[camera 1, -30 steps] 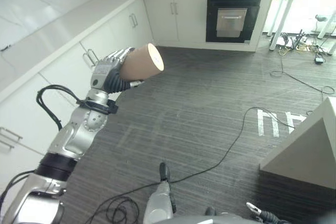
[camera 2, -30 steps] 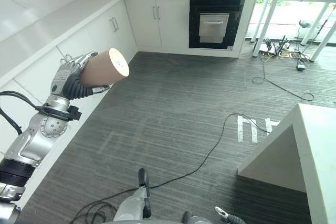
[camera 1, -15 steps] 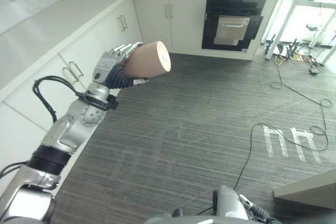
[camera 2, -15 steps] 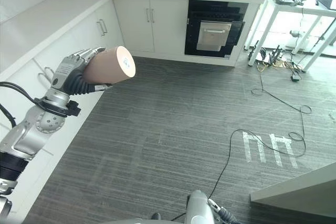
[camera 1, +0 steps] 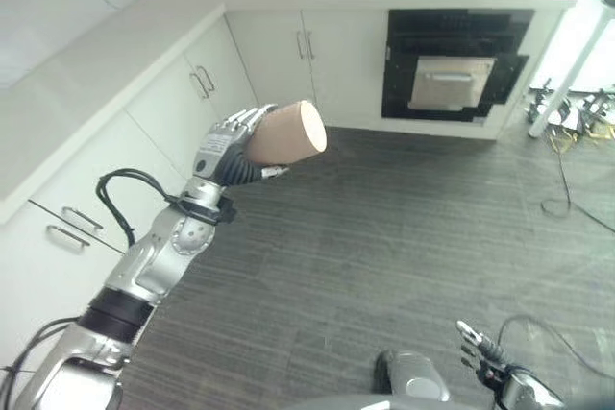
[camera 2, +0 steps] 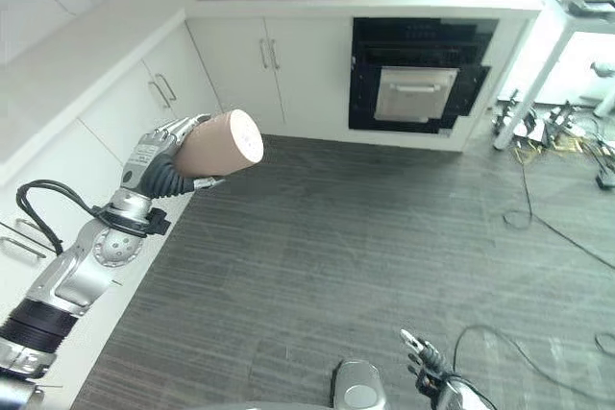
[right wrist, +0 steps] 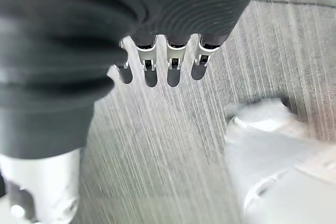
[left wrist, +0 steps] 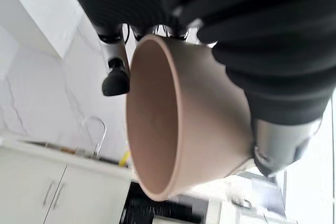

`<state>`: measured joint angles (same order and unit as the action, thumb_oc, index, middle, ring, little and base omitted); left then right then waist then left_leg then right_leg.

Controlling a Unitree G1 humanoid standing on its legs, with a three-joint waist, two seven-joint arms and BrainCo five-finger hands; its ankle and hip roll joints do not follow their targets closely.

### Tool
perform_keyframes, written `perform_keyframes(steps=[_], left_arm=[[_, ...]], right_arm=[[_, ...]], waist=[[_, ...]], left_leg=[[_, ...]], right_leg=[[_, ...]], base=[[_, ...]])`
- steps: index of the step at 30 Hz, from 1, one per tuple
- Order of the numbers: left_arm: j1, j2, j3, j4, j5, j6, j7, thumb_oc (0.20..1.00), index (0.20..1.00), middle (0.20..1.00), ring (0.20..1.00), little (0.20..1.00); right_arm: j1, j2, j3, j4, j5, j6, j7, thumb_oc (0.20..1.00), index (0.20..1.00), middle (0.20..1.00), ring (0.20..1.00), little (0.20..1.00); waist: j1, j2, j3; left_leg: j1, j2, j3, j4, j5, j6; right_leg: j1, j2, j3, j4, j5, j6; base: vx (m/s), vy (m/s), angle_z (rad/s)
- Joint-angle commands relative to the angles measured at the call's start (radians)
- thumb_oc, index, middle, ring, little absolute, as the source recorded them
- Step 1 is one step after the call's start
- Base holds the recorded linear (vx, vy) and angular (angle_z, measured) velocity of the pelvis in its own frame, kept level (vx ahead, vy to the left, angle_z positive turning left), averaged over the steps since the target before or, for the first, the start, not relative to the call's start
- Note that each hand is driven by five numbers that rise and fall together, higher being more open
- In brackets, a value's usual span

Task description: Place the dishes in the dishwasher.

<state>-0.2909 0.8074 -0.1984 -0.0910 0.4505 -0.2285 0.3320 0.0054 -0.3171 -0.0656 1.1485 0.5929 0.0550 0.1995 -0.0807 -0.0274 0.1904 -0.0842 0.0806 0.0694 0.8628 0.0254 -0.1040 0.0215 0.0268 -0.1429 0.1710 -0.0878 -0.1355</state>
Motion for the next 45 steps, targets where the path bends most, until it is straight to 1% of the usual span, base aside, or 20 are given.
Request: perform_keyframes(steps=[1,4,6,8,11,14,16,17,20,21,24,27,28,31,33,35,36,38,39,45], left_arm=[[-0.076,0.083,0.086,0.039,-0.06,-0.012,0.015,0.2,0.2,0.2,0.2,0.2],[-0.054,0.064,0.102,0.041,-0.043,0.004,0.031,0.2,0.2,0.2,0.2,0.2],[-0.043,0.049,0.108,0.065,-0.026,-0.018,0.061,0.2,0.2,0.2,0.2,0.2],[-0.012,0.043,0.133,0.059,-0.015,-0.005,0.051,0.2,0.2,0.2,0.2,0.2],[-0.004,0.048,0.139,0.053,-0.007,-0.041,0.027,0.2,0.2,0.2,0.2,0.2],[-0.015,0.072,0.128,0.05,-0.024,-0.061,0.003,0.2,0.2,0.2,0.2,0.2],[-0.014,0.077,0.122,0.051,-0.027,-0.059,0.0,0.2,0.2,0.2,0.2,0.2],[-0.007,0.092,0.102,0.066,-0.038,-0.051,0.022,0.2,0.2,0.2,0.2,0.2],[-0.023,0.096,0.091,0.066,-0.024,-0.041,0.041,0.2,0.2,0.2,0.2,0.2],[-0.039,0.095,0.083,0.07,-0.019,-0.036,0.05,0.2,0.2,0.2,0.2,0.2],[-0.03,0.093,0.094,0.092,-0.004,-0.05,0.073,0.2,0.2,0.2,0.2,0.2],[-0.008,0.081,0.104,0.057,-0.008,-0.009,0.07,0.2,0.2,0.2,0.2,0.2],[0.002,0.057,0.101,0.033,-0.001,0.0,0.067,0.2,0.2,0.2,0.2,0.2],[0.012,0.001,0.087,-0.016,0.027,0.017,0.046,0.2,0.2,0.2,0.2,0.2],[-0.019,-0.009,0.07,-0.017,0.02,0.009,0.032,0.2,0.2,0.2,0.2,0.2],[-0.021,0.005,0.078,-0.013,-0.001,0.006,0.024,0.2,0.2,0.2,0.2,0.2],[-0.014,0.008,0.079,-0.018,-0.004,0.006,0.021,0.2,0.2,0.2,0.2,0.2],[-0.036,-0.001,0.057,-0.007,-0.006,0.002,0.029,0.2,0.2,0.2,0.2,0.2],[-0.042,-0.003,0.054,0.0,-0.004,0.002,0.032,0.2,0.2,0.2,0.2,0.2],[-0.056,-0.009,0.052,0.029,-0.015,-0.011,0.035,0.2,0.2,0.2,0.2,0.2]], right_arm=[[0.013,-0.022,0.062,-0.034,0.014,0.003,0.027,1.0,1.0,1.0,1.0,1.0],[-0.004,-0.006,0.093,-0.003,-0.01,0.008,0.028,1.0,1.0,1.0,1.0,1.0],[-0.008,-0.001,0.099,0.022,-0.038,-0.012,0.035,1.0,1.0,1.0,1.0,1.0],[-0.026,0.001,0.11,0.028,-0.052,0.008,0.015,1.0,1.0,1.0,1.0,1.0],[-0.008,0.024,0.089,0.02,-0.069,-0.008,0.009,1.0,1.0,1.0,1.0,1.0],[0.016,0.056,0.078,-0.03,-0.038,-0.017,-0.042,1.0,1.0,1.0,1.0,1.0],[0.024,0.064,0.074,-0.045,-0.058,-0.024,-0.059,1.0,1.0,1.0,1.0,1.0],[0.028,0.068,0.098,-0.055,-0.158,-0.079,-0.076,1.0,1.0,1.0,1.0,1.0],[0.016,0.057,0.128,-0.088,-0.15,-0.102,-0.093,1.0,1.0,1.0,1.0,1.0],[0.006,0.051,0.127,-0.09,-0.145,-0.099,-0.09,1.0,1.0,1.0,1.0,1.0],[-0.024,0.049,0.106,-0.053,-0.182,-0.098,-0.053,1.0,1.0,1.0,1.0,1.0],[-0.027,0.045,0.122,-0.048,-0.206,-0.097,-0.036,1.0,1.0,1.0,1.0,1.0],[-0.025,0.037,0.136,-0.069,-0.165,-0.088,-0.057,1.0,1.0,1.0,1.0,1.0],[-0.021,0.0,0.143,-0.084,-0.116,-0.087,-0.071,1.0,1.0,1.0,1.0,1.0],[-0.014,-0.021,0.118,-0.073,-0.094,-0.097,-0.062,1.0,1.0,1.0,1.0,1.0],[-0.025,-0.027,0.116,-0.065,-0.089,-0.087,-0.063,1.0,1.0,1.0,1.0,1.0],[-0.029,-0.022,0.121,-0.062,-0.073,-0.077,-0.065,1.0,1.0,1.0,1.0,1.0],[-0.023,-0.011,0.117,-0.056,-0.064,-0.08,-0.057,1.0,1.0,1.0,1.0,1.0],[-0.023,-0.004,0.119,-0.056,-0.067,-0.081,-0.056,1.0,1.0,1.0,1.0,1.0],[-0.007,0.016,0.135,-0.053,-0.076,-0.086,-0.072,1.0,1.0,1.0,1.0,1.0]], waist=[[0.0,0.076,-0.017],[0.059,0.09,0.0],[0.072,0.09,-0.003],[0.109,0.09,-0.01],[0.126,0.08,-0.031],[0.127,0.067,-0.045],[0.124,0.068,-0.047],[0.098,0.087,-0.037],[0.065,0.092,-0.016],[0.044,0.078,-0.007],[0.04,0.062,0.001],[0.048,0.051,-0.012],[0.04,0.047,-0.015],[0.035,0.044,-0.023],[0.029,0.041,-0.02],[0.042,0.055,-0.02],[0.045,0.074,-0.018],[0.047,0.091,-0.012],[0.05,0.092,-0.011],[0.044,0.104,-0.022]], left_leg=[[0.117,-0.062,0.025,-0.608,-0.029,0.042],[0.015,-0.046,0.006,-0.903,0.127,0.004],[-0.029,-0.036,0.061,-0.905,0.156,0.001],[-0.04,-0.065,-0.004,-0.863,0.124,0.021],[-0.025,-0.093,0.008,-0.827,0.071,0.061],[0.006,-0.127,0.007,-0.81,0.028,0.117],[0.022,-0.135,0.0,-0.811,0.017,0.131],[0.103,-0.135,-0.027,-0.84,-0.004,0.149],[0.175,-0.113,-0.05,-0.875,-0.028,0.125],[0.203,-0.104,-0.064,-0.882,-0.061,0.111],[0.266,-0.042,-0.045,-0.903,-0.113,0.083],[0.264,0.023,-0.031,-0.881,-0.123,0.055],[0.272,0.07,-0.036,-0.877,-0.1,0.023],[0.232,0.138,-0.006,-0.822,-0.061,-0.006],[0.163,0.128,0.041,-0.721,-0.044,-0.006],[0.153,0.051,-0.002,-0.754,-0.065,0.014],[0.164,0.03,-0.013,-0.833,-0.026,0.009],[0.121,0.035,0.04,-0.909,0.072,-0.022],[0.107,0.041,0.036,-0.916,0.087,-0.024],[0.12,0.02,0.031,-0.936,0.075,-0.014]], right_leg=[[0.06,-0.051,0.037,-0.085,0.065,0.229],[0.175,-0.032,0.099,-0.154,0.028,0.238],[0.212,-0.049,0.084,-0.182,0.016,0.25],[0.23,-0.062,0.096,-0.158,-0.013,0.252],[0.258,-0.071,0.073,-0.078,-0.074,0.262],[0.203,-0.086,0.06,0.149,-0.012,0.298],[0.166,-0.088,0.062,0.227,0.02,0.311],[0.045,-0.105,0.041,0.307,0.063,0.318],[-0.039,-0.189,0.022,0.13,0.104,0.318],[-0.07,-0.249,0.057,0.002,0.18,0.342],[-0.097,-0.301,0.065,-0.11,0.253,0.386],[-0.066,-0.268,0.044,-0.096,0.188,0.384],[-0.068,-0.241,0.04,-0.074,0.158,0.361],[-0.016,-0.188,0.004,-0.074,0.1,0.312],[0.025,-0.17,-0.034,-0.099,0.09,0.287],[0.046,-0.134,-0.015,-0.114,0.084,0.277],[0.068,-0.105,-0.003,-0.122,0.07,0.27],[0.125,-0.089,-0.008,-0.158,0.052,0.266],[0.134,-0.092,-0.006,-0.164,0.049,0.266],[0.156,-0.108,-0.008,-0.172,0.038,0.263]], base=[[0.58,0.083,-1.34],[0.59,0.141,-1.28],[0.48,0.164,-1.51],[0.48,0.142,-1.16],[0.38,0.129,-1.73],[0.26,0.082,-0.18],[0.22,0.005,0.79],[0.23,-0.106,0.48],[0.21,-0.3,0.25],[0.24,-0.524,0.62],[0.29,-0.614,0.46],[0.19,-0.575,0.2],[0.16,-0.583,0.52],[0.1,-0.529,1.09],[0.05,-0.352,0.68],[0.15,-0.153,-0.03],[0.18,0.021,-0.62],[0.16,0.085,-0.65],[0.11,0.093,-0.15],[0.1,0.133,-0.49]])
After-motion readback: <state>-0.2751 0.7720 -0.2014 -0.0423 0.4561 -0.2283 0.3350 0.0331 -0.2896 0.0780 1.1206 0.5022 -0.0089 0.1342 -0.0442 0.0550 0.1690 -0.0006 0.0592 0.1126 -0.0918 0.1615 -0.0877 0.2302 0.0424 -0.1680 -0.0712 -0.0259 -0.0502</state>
